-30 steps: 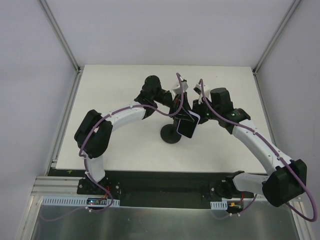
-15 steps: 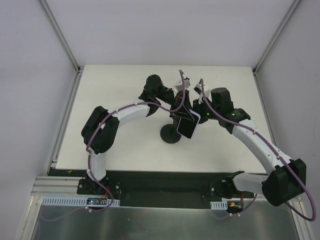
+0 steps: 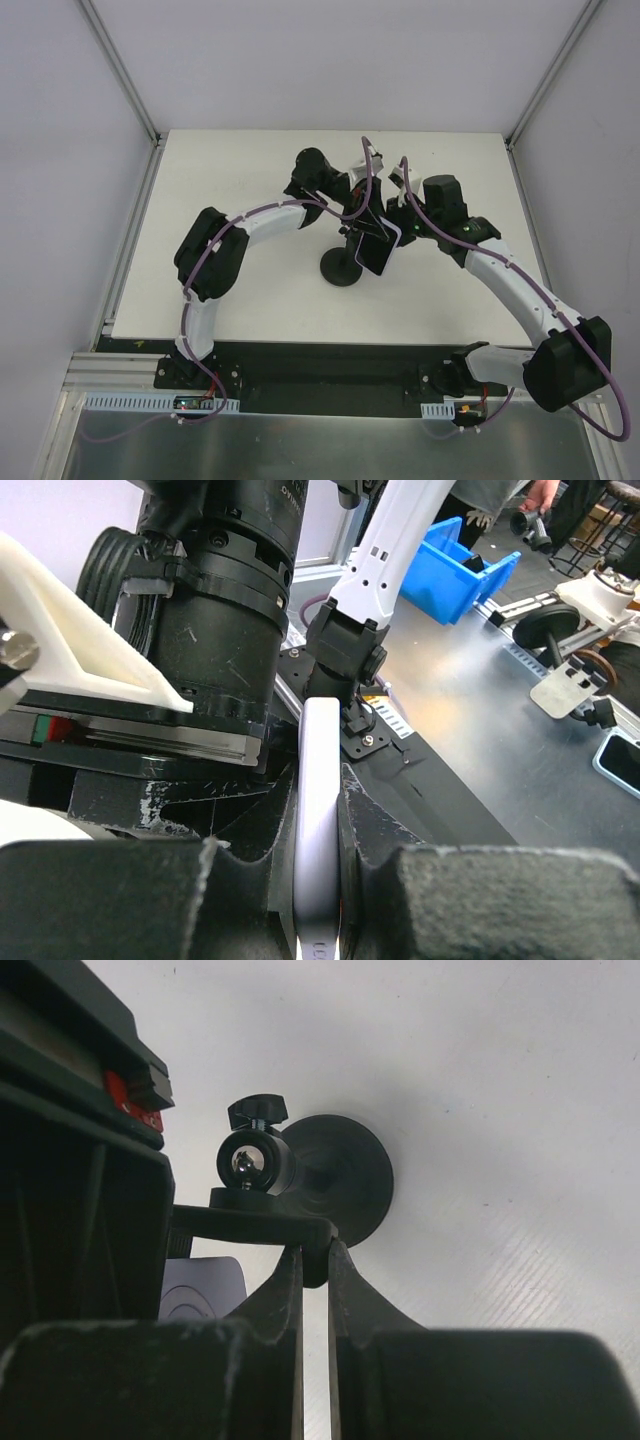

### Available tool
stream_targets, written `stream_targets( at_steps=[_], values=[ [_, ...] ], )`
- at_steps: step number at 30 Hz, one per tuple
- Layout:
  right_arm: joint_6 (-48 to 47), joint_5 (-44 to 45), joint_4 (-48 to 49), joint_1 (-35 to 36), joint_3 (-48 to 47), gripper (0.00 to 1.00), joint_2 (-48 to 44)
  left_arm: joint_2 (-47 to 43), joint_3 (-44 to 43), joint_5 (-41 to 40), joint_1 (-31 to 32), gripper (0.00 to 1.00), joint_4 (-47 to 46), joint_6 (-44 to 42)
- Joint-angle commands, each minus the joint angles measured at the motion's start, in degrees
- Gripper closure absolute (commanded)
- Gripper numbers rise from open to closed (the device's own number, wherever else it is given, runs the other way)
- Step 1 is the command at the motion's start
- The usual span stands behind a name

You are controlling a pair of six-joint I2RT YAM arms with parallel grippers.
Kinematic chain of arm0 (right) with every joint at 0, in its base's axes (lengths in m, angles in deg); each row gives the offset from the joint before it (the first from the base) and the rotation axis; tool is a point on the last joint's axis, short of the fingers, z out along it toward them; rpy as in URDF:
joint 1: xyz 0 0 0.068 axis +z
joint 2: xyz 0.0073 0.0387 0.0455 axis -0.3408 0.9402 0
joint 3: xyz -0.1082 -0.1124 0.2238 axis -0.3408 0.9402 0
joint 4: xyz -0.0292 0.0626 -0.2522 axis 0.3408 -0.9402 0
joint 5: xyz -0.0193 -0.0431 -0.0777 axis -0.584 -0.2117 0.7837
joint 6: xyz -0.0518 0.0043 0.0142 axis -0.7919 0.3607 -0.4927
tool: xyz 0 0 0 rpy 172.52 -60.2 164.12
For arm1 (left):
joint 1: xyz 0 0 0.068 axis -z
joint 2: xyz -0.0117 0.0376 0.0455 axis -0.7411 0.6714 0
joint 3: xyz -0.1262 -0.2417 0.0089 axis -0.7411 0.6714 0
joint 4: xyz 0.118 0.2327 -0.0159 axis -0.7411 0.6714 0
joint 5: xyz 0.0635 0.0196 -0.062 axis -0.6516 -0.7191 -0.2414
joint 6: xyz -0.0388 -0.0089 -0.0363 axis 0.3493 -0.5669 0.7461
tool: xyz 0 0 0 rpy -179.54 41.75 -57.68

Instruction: Place the phone on the phone stand

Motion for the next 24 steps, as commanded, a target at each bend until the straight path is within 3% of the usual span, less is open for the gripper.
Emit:
stream_targets(
  at_steps=[1, 9, 14, 20, 23, 24],
  values=[
    [3.65, -10.45, 0.11, 1.86, -0.22, 0.99, -0.01, 3.06, -3.25, -5.43, -2.75, 1.00, -5.50, -0.26],
    [3.91, -9.83, 0.20, 1.95, 0.39, 0.99, -0.54, 0.79, 2.45, -8.75, -4.86, 1.00, -4.45, -2.88],
    [5.41, -10.36, 2.22, 1.86, 1.62, 0.99, -0.98, -4.66, 8.35, -15.53, -6.53, 1.00, 7.64, -17.20],
    [7.25, -7.03, 3.36, 1.95, 3.02, 0.99, -2.29, -7.29, 11.51, -16.76, -7.67, 1.00, 6.97, -17.39],
    [9.00, 0.52, 3.54, 2.38, 4.08, 0.99, -4.92, -11.33, 14.41, -23.94, -7.58, 1.00, 15.04, -23.18],
    [9.53, 6.72, 4.06, 2.65, 4.60, 1.00, -5.80, -12.74, 15.11, -32.15, -7.24, 1.00, 20.98, -26.07]
  ],
)
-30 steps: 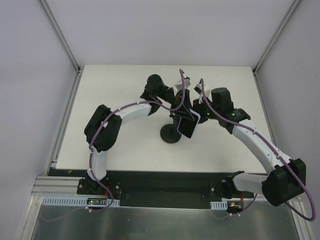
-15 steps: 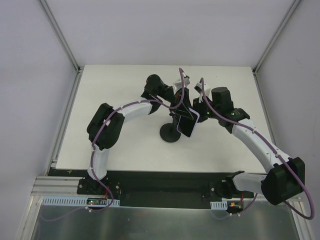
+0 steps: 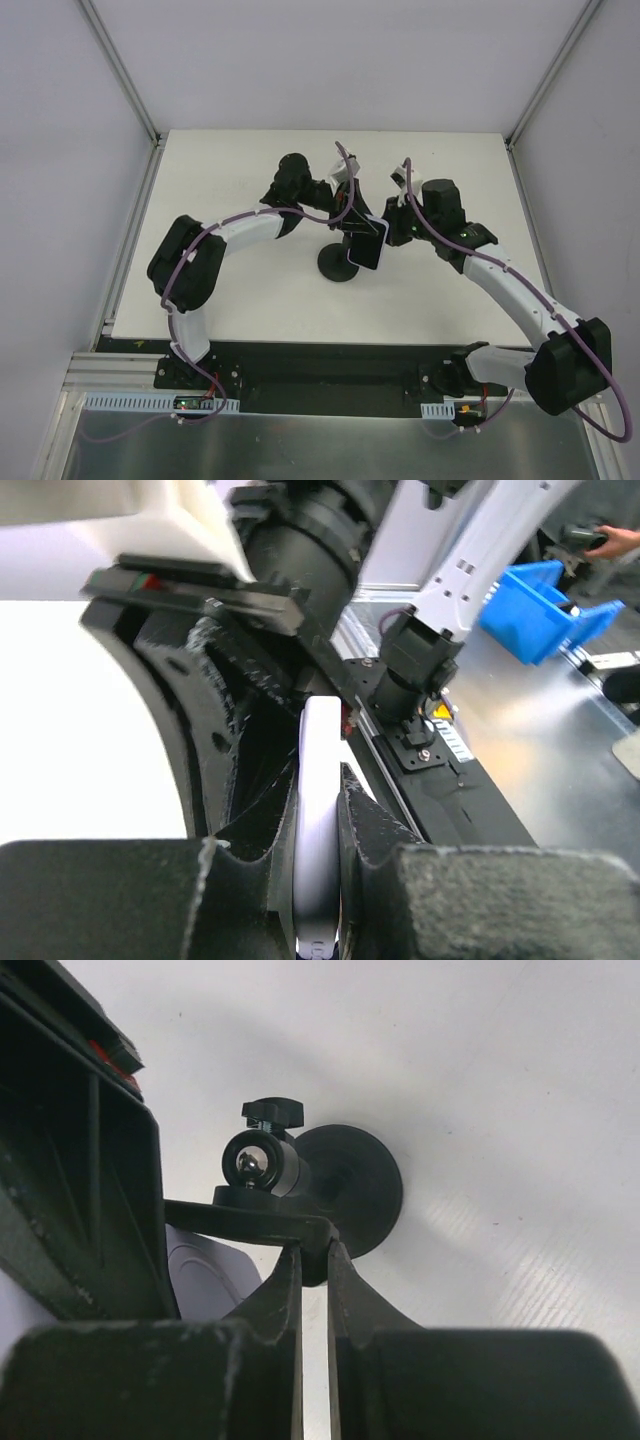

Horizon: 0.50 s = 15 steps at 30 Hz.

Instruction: Place the phone on the phone stand

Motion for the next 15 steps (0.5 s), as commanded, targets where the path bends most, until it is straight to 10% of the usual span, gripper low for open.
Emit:
stream_targets(
  at_steps=[1, 4, 7, 10, 15],
  values=[
    [6.86, 10.43, -1.79, 4.15, 3.53, 1.00, -6.77, -6.45, 3.88, -29.05, -3.04, 1.00, 16.76, -13.57],
    [10.83, 39.14, 3.03, 15.69, 8.97, 1.00, -13.71, -12.61, 4.68, -72.25, 2.48, 1.00, 31.84, -19.54],
    [18.38, 65.98, 2.52, 29.94, 9.87, 1.00, -15.57, -14.90, 7.57, -97.62, 7.34, 1.00, 34.10, -18.17],
    [19.63, 79.89, 8.48, 40.78, 11.46, 1.00, -13.21, -15.96, 10.64, -99.87, 7.95, 1.00, 34.38, -11.04],
    [22.78, 78.86, 11.39, 42.75, 6.45, 1.00, -8.28, -14.47, 17.51, -99.35, 10.24, 1.00, 12.18, -14.17]
  ],
)
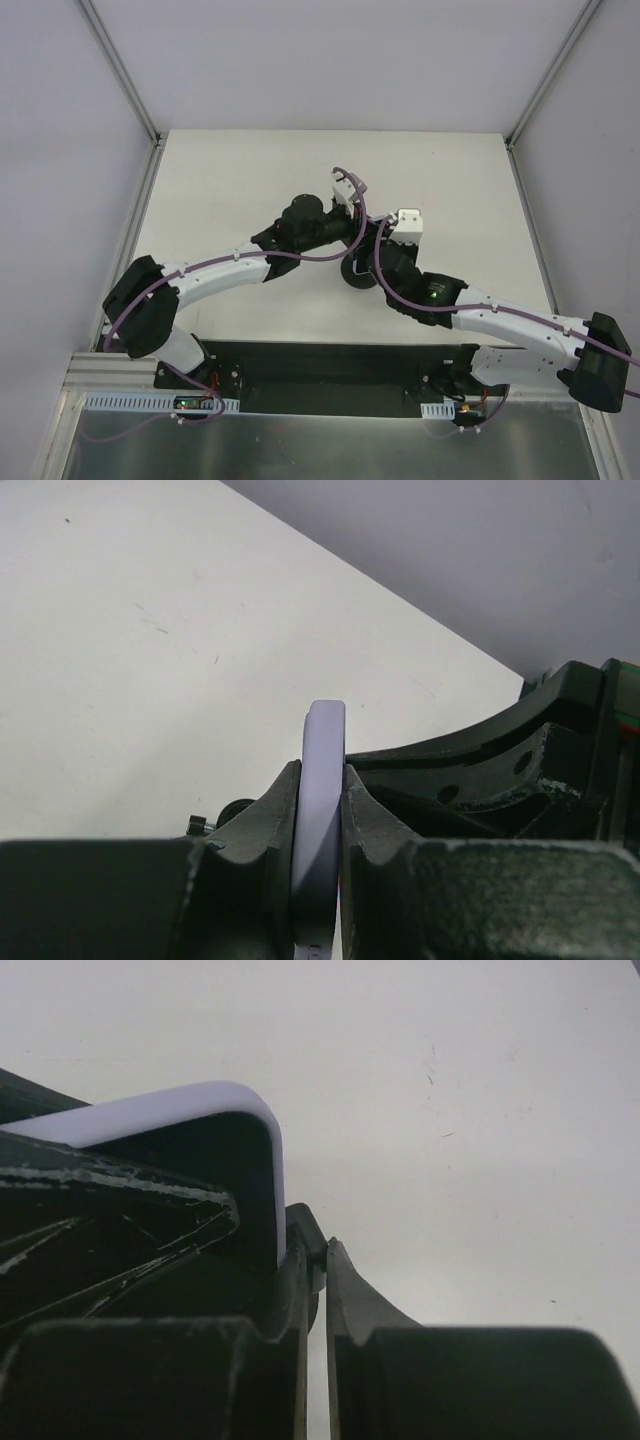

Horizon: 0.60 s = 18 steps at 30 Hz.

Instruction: Place the phone on the phone stand

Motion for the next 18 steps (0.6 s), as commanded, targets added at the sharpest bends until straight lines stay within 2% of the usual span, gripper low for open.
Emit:
stream_targets(
  at_steps=[1, 4, 9, 14, 17, 18],
  values=[
    [7.10, -1.33, 6.85, 6.38, -6.14, 1.00, 1.38, 7.53, 3.55, -35.50, -3.68, 1.00, -17.01, -4.97],
    [9.64, -3.62, 6.67, 6.47, -6.59, 1.00, 1.56, 9.92, 1.43, -30.25, -3.60, 1.00, -20.35, -7.25],
    [11.32, -7.83, 5.88, 6.56, -5.62, 1.00, -3.44, 11.15, 4.68, -22.17, -3.86, 1.00, -29.66, -9.97],
    [8.95, -13.72, 5.70, 6.47, -5.18, 0.99, -7.48, 11.59, 7.49, -14.60, -5.62, 1.00, -33.97, -7.96],
    [4.22, -20.30, 7.28, 6.47, -2.82, 0.70, -10.64, 11.42, 8.90, -11.69, -6.50, 1.00, -35.39, -6.55],
    [1.24, -23.11, 7.29, 6.64, -2.20, 0.54, -11.52, 11.33, 8.99, -10.03, -6.67, 1.00, -35.39, -6.46]
  ],
)
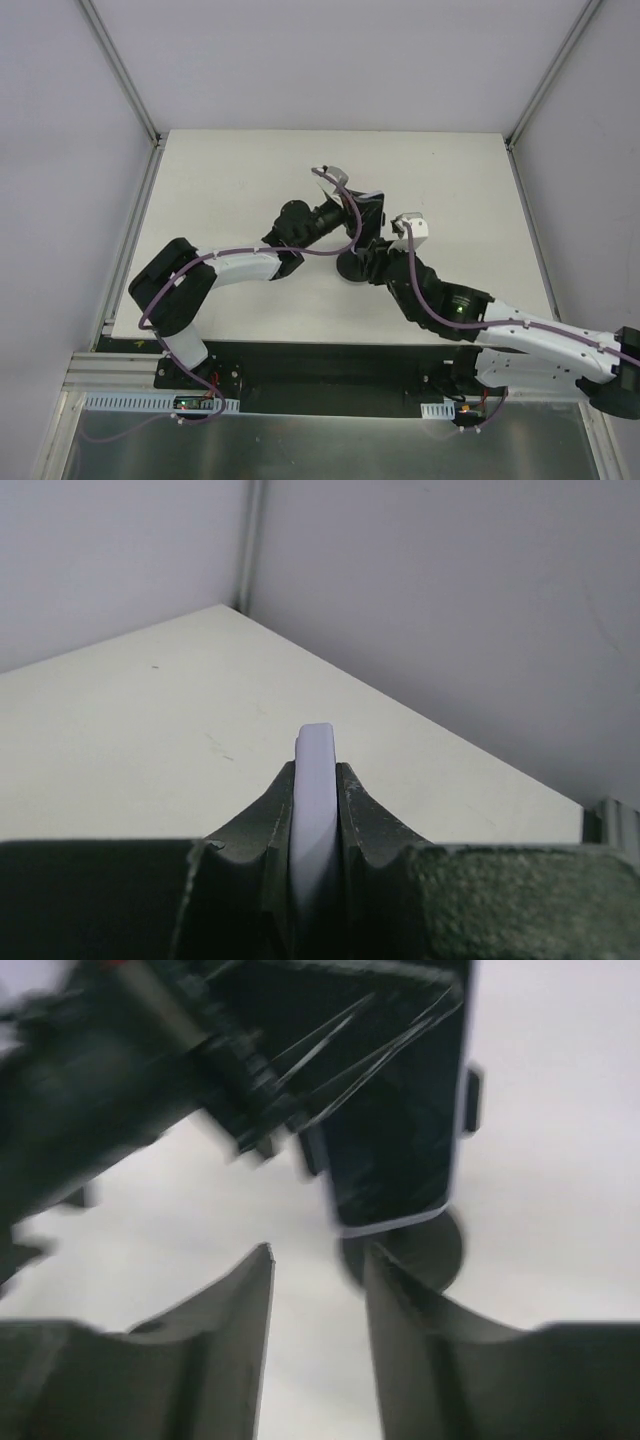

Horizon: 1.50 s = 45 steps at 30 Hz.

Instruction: Place the phone on the phone stand

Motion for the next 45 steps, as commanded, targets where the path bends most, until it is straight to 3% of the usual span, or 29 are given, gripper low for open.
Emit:
stream_targets(
  at_steps=[1, 2, 7, 8, 9, 12, 17, 21, 23, 28, 32, 37, 41, 45],
  values=[
    [-4.78, -16.36, 5.68, 3.10, -0.38, 0.47, -6.74, 2.48, 2.28, -5.78, -5.78, 1.00, -0.42, -6.46],
    [-5.30, -17.06, 4.88, 3.02, 1.19, 0.34, -8.75, 2.21, 2.37, -5.16, -5.87, 1.00, -0.59, -6.64],
    [-14.16, -18.90, -3.01, 0.13, 2.09, 0.11, -13.25, 0.20, 3.95, 2.13, -7.10, 1.00, 0.28, -4.88],
    [-14.88, -28.05, -4.17, -2.84, 1.74, 0.09, -12.65, -0.42, 4.13, 4.76, -7.36, 1.00, 0.72, -4.36],
    [-15.14, -35.88, -5.40, -12.36, 0.43, 0.09, -11.77, -1.03, 4.82, 5.91, -7.53, 1.00, 1.07, -3.92],
    [-14.53, -56.57, -6.56, -28.12, -0.11, 0.10, -7.64, -3.41, 5.71, 10.29, -8.06, 1.00, 1.60, -2.51],
    [-21.91, -77.75, 3.70, -38.89, 1.29, 0.09, -1.84, -6.13, 4.66, 21.90, -10.61, 1.00, 3.53, 1.96],
    [-19.99, -88.68, 18.99, -45.14, 4.45, 0.14, 3.96, -7.02, 3.43, 30.78, -12.45, 1.00, 5.47, 3.29],
    [-19.98, -93.59, 31.19, -45.15, 7.25, 0.16, 7.91, -6.58, 3.07, 36.49, -13.68, 1.00, 5.56, 4.51],
    [-21.91, -98.71, 42.55, -44.62, 5.61, 0.19, 17.39, -5.35, 2.28, 45.29, -15.44, 1.00, 3.01, 6.45],
    [-22.79, -97.85, 46.26, -42.26, 3.67, 0.20, 20.49, -2.98, 0.44, 51.87, -15.97, 1.00, -0.15, 10.13],
    [-25.69, -98.01, 44.42, -39.44, -0.10, 0.21, 24.88, -0.60, -0.44, 54.26, -16.32, 1.00, -6.22, 14.89],
    [-25.78, -97.40, 45.03, -37.85, -0.20, 0.33, 25.77, -0.69, -0.53, 54.62, -16.41, 1.00, -5.87, 14.72],
    [-25.61, -96.08, 46.70, -36.36, 1.91, 0.36, 25.86, -0.78, -0.44, 54.53, -16.50, 1.00, -5.43, 14.19]
  ],
)
